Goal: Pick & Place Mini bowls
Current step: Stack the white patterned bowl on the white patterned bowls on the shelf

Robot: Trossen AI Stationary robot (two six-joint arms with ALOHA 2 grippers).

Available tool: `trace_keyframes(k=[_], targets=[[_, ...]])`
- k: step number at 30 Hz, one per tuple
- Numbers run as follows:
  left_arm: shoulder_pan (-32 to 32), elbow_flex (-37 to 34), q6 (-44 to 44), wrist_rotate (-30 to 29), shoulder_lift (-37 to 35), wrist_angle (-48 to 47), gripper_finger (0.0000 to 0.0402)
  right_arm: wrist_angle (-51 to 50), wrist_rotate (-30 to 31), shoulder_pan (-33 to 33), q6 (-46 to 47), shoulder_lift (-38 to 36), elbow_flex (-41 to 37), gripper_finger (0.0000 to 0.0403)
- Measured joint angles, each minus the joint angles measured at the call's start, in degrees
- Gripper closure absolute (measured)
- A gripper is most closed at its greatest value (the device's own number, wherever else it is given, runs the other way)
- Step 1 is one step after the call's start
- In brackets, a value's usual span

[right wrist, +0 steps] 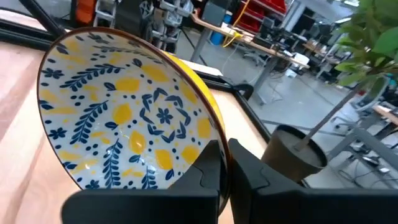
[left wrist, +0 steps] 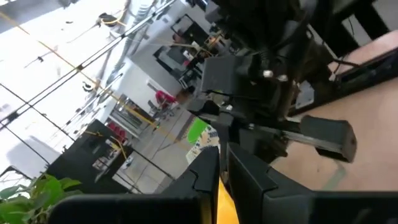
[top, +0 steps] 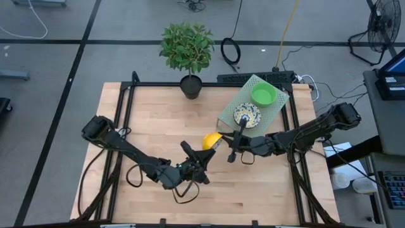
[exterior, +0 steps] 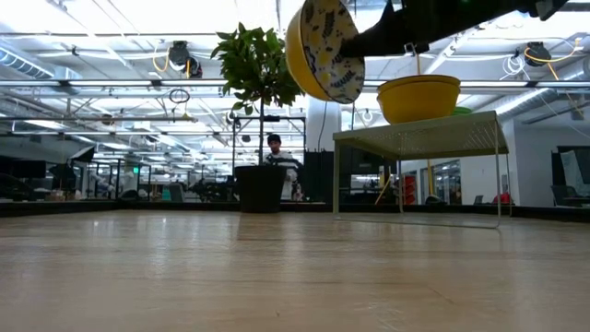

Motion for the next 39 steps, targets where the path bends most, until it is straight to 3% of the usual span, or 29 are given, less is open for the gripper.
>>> trace_keyframes(k=[5, 8, 14, 19, 23, 30, 39], targets=[[-2.0, 0.0, -5.1, 1.5, -2.8, -5.9, 0.0365, -1.5, -4.8, -1.6, -0.7, -2.8, 0.9, 0.0402], [-3.3, 0.0, -9.9, 4.6, -5.2, -10.6, 0.0364, -7.8, -7.8, -4.9, -0.9, -6.6, 5.8, 0.0402], [-4.1, 0.0, -18.0, 10.7, -8.5, -18.7, 0.0364, -40.7, -20.8, -14.9, 6.3, -8.3, 29.2, 0.0402], [-3.1, 0.0, -19.3, 10.5, -8.5, -21.1, 0.0364, -67.7, -27.4, -25.8, 11.9, -2.5, 50.2, 0.0402], [-2.0, 0.0, -22.1, 10.5, -8.5, -22.9, 0.0364, -83.2, -34.7, -34.5, 15.9, 1.8, 60.2, 0.0402], [-1.4, 0.0, -23.0, 10.4, -8.5, -23.7, 0.0364, -100.4, -51.5, -46.6, 16.4, 6.4, 62.4, 0.0402], [-1.4, 0.0, -23.3, 10.4, -8.5, -24.3, 0.0364, -108.7, -53.5, -51.0, 13.2, 8.9, 59.9, 0.0402]])
